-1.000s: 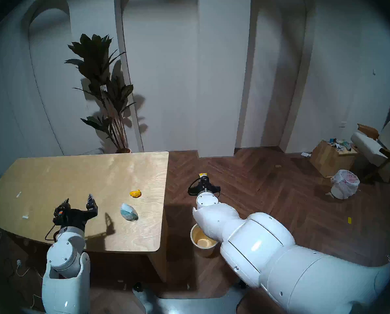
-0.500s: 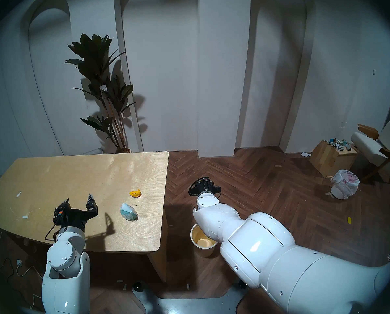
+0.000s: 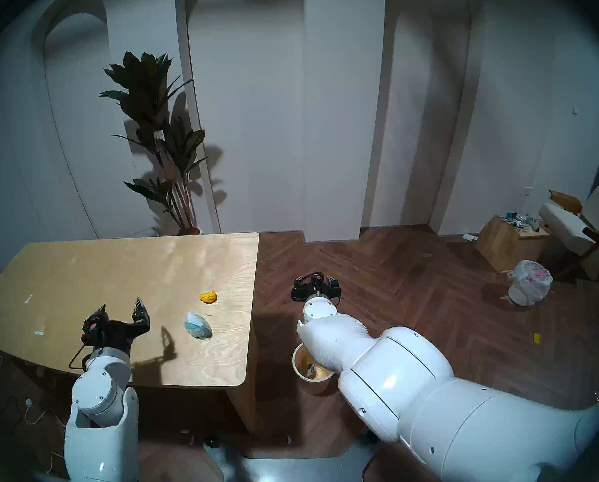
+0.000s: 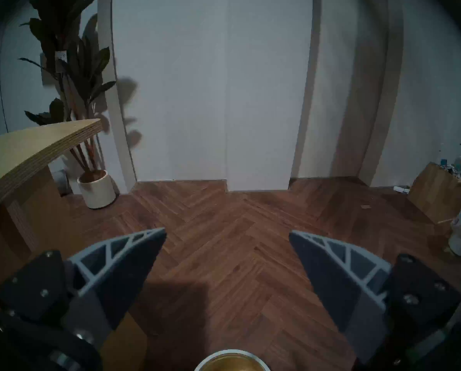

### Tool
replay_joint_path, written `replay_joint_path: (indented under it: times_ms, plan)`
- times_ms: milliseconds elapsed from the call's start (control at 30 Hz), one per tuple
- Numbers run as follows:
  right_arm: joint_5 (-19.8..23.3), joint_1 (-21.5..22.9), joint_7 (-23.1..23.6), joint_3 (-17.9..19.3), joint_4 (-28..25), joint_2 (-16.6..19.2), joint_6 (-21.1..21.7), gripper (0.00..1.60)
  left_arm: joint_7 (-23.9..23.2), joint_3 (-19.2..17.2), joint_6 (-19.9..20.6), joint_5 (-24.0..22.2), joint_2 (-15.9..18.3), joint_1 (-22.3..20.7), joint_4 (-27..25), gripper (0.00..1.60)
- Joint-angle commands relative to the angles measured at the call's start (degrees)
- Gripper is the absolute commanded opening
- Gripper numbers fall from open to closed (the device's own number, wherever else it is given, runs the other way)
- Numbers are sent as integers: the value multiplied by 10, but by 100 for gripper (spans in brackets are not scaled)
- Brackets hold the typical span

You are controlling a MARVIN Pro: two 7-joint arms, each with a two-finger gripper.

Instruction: Put the trash into the trash bin on the ground

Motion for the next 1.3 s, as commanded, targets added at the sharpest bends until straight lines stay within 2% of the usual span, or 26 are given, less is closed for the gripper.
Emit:
replay_joint_path:
  times_ms: [0,233,500,1267]
  plan:
    - [8,13,9,10,-13,7,-26,160,0,-1,-4,-2,0,-4,-12,160]
    - [10,-4,48,18,-51,45,-93,160,0,-2,-4,-2,-1,-3,-14,160]
    - [6,-39,63,17,-84,81,-154,160,-2,6,0,0,2,-12,-13,160]
    - [-6,-73,86,35,-113,168,-222,160,-18,37,5,12,15,-32,-9,160]
